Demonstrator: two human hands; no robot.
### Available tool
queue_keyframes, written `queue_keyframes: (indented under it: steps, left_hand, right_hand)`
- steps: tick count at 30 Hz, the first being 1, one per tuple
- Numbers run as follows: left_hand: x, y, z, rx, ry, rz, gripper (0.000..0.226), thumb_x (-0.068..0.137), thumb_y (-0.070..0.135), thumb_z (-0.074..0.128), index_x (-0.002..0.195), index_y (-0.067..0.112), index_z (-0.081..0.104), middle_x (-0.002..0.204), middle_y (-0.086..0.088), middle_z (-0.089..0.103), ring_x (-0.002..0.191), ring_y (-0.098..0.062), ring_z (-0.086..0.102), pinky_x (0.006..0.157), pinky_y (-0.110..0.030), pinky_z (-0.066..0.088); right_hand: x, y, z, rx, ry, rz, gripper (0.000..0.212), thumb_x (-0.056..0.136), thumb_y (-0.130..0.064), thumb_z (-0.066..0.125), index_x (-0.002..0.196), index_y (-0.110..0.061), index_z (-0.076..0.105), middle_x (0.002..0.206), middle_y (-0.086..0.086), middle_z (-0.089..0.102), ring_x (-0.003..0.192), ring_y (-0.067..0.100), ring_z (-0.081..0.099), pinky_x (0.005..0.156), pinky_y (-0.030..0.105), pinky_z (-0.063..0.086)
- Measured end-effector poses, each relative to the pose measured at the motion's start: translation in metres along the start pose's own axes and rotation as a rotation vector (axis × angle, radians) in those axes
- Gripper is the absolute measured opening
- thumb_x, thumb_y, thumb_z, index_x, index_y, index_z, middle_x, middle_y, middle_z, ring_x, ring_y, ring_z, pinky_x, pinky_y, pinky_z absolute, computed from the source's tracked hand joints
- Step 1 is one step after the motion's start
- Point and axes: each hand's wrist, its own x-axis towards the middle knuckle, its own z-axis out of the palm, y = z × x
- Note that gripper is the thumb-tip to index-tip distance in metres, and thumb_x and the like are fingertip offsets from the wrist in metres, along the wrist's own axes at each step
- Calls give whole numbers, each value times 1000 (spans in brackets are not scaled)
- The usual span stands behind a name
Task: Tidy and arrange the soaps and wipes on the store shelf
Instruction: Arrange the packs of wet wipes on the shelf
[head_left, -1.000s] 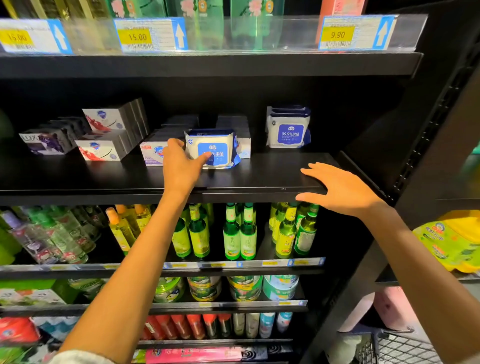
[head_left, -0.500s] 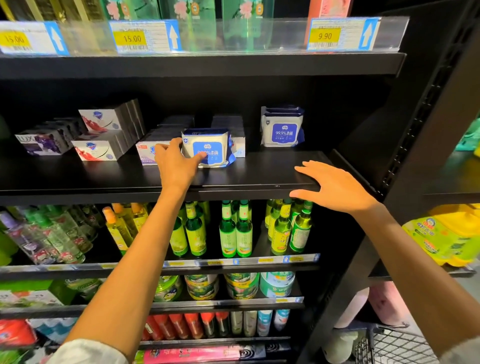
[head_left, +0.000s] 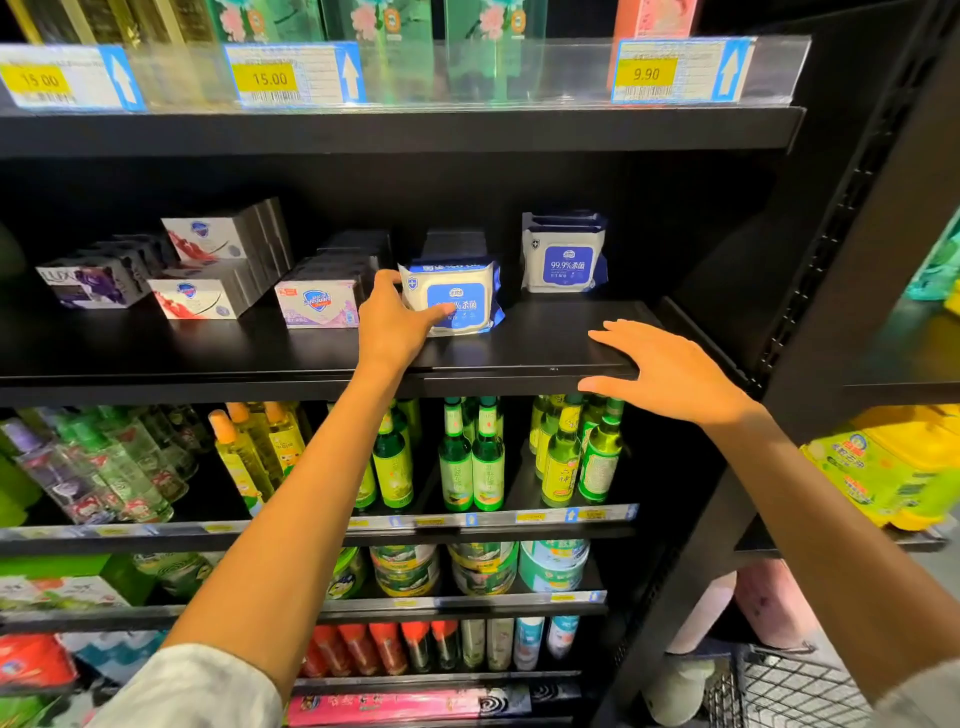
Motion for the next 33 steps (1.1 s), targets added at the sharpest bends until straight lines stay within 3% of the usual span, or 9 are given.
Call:
queue_keyframes:
  steps: [7, 13, 20, 27, 33]
  left_hand:
    - [-2, 8, 1, 22, -70, 25, 58, 82, 30, 88, 126, 10, 55, 122, -7, 69, 100, -9, 63, 61, -13, 46]
    - [-13, 29, 28, 33, -188, 93, 54, 82, 32, 87, 120, 15, 53, 114, 5, 61, 90, -4, 59, 55, -8, 46]
    - [-3, 53, 81, 48, -249, 115, 53, 85, 34, 85, 116, 17, 46, 131, -6, 65, 102, -7, 58, 64, -14, 44]
    - [26, 60, 116, 92, -232, 65, 54, 84, 39, 85, 119, 7, 57, 125, -10, 68, 108, -17, 66, 63, -17, 45]
    - [37, 58, 129, 63, -227, 57, 53, 87, 36, 83, 119, 2, 59, 125, -13, 69, 112, -23, 68, 85, -31, 56]
  right_hand:
    - [-7, 6, 2, -26, 7, 4, 98, 81, -90, 41, 162, -35, 30, 170, -8, 26, 157, 14, 22, 125, 42, 26]
    - [-9, 3, 3, -48, -1, 30, 96, 83, -88, 38, 163, -37, 25, 171, -10, 22, 158, 13, 18, 126, 41, 23]
    - [-8, 3, 6, -19, 19, 47, 99, 80, -87, 38, 163, -34, 29, 170, -10, 24, 158, 11, 19, 126, 37, 19]
    - [-4, 7, 7, 0, 16, 65, 92, 85, -84, 47, 162, -37, 30, 170, -13, 23, 158, 8, 15, 127, 35, 15]
    - [-2, 13, 14, -1, 78, 40, 88, 86, -82, 52, 160, -38, 34, 169, -14, 26, 157, 5, 16, 123, 25, 8]
